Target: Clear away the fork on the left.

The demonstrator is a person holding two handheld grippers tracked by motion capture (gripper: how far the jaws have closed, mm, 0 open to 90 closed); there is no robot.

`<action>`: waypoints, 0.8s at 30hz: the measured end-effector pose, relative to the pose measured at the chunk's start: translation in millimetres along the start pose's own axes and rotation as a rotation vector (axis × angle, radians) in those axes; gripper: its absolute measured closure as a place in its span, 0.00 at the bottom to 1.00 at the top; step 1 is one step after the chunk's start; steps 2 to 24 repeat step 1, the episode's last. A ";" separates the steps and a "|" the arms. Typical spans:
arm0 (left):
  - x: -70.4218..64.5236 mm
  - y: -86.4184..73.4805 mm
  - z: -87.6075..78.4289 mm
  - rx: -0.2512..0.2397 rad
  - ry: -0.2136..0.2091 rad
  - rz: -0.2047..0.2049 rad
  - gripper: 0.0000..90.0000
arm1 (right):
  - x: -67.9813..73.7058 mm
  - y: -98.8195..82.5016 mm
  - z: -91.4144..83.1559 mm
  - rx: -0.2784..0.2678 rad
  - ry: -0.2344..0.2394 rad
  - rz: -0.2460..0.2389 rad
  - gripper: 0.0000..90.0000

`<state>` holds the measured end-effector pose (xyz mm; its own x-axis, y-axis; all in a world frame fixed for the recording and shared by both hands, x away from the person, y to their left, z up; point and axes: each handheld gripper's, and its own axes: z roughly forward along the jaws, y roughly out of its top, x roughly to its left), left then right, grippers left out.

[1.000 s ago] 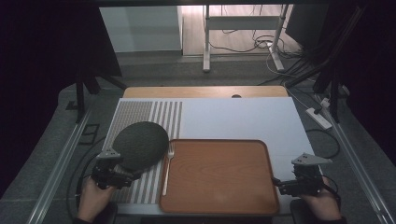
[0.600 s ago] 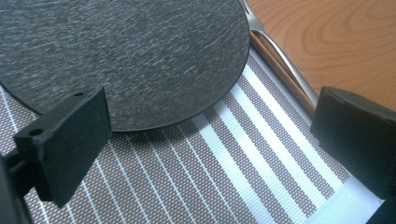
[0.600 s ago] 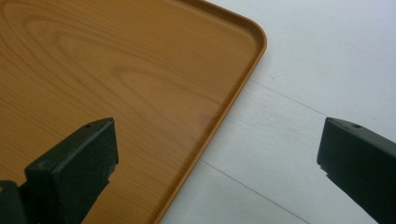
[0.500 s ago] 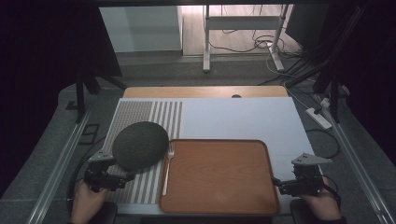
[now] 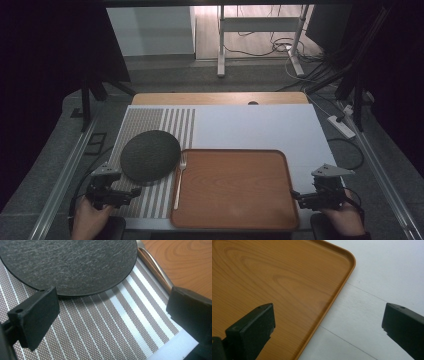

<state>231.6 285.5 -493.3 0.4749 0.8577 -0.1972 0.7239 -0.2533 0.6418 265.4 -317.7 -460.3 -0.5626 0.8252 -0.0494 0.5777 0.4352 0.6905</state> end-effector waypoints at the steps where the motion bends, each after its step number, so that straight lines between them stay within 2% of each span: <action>1: 0.0 0.1 0.1 0.001 -0.001 0.000 0.00 | 0.0 0.0 0.4 0.000 0.000 -0.001 0.00; 24: 0.0 0.1 0.1 0.001 -0.001 0.000 0.00 | 0.0 0.0 0.4 0.000 0.000 -0.001 0.00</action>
